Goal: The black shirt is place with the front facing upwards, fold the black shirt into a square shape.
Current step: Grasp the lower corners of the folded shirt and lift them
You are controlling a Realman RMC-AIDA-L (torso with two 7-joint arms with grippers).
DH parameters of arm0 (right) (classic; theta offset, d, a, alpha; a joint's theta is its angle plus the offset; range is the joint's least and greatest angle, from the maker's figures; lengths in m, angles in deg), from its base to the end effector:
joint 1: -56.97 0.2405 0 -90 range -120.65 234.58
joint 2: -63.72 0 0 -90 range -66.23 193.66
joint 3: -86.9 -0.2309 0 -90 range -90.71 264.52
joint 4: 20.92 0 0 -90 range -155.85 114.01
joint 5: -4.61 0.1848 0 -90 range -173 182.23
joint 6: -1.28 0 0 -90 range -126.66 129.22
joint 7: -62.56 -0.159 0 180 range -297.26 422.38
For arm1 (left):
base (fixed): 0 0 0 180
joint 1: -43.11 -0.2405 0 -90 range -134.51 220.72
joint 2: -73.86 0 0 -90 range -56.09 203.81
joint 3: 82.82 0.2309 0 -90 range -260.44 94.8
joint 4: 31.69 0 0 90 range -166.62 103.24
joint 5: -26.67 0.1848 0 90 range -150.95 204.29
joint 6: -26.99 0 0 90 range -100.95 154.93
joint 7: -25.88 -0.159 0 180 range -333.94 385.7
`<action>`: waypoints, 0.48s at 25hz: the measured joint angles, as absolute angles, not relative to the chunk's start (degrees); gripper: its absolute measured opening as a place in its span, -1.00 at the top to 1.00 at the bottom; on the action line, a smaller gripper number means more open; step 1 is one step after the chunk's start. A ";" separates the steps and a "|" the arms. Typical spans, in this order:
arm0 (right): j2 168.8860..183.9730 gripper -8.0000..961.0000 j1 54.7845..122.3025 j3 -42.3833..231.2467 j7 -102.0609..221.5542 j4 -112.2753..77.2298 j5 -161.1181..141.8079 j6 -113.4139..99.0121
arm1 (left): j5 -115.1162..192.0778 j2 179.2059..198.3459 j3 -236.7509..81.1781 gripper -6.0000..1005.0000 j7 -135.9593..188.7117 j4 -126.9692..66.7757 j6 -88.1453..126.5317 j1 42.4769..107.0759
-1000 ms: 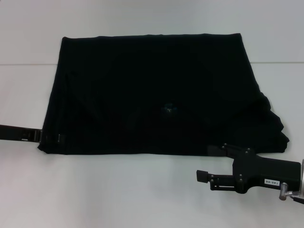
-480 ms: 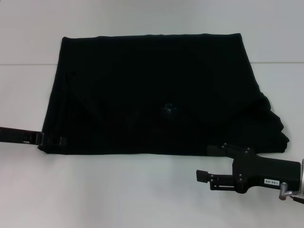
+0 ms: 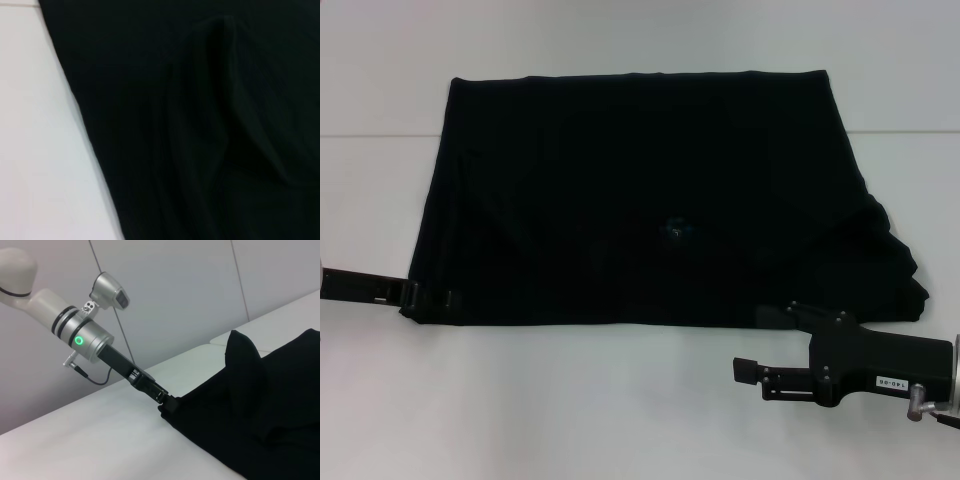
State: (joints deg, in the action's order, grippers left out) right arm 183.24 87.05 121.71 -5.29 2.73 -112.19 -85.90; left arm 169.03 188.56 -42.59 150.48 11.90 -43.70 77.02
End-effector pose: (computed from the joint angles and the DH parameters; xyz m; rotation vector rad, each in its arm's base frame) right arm 0.2363 0.2791 -0.0364 -2.7267 0.6794 0.7756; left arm -0.2985 0.3454 0.0380 -2.2309 -1.3909 -0.0574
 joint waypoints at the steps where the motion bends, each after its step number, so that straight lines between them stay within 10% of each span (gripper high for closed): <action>1: 183.24 -0.96 87.06 121.71 -5.31 2.73 -112.19 -85.90 | 169.16 188.61 -42.49 -0.31 150.55 11.90 -43.36 77.02; 12: 183.24 -0.96 87.11 121.57 -5.44 2.73 -112.18 -86.00 | 171.69 188.79 -42.25 0.28 150.84 12.14 -42.62 77.31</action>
State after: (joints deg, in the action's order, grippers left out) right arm 183.24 87.11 121.57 -5.44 2.73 -112.18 -86.00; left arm 171.69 188.79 -42.25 150.84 12.14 -42.62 77.31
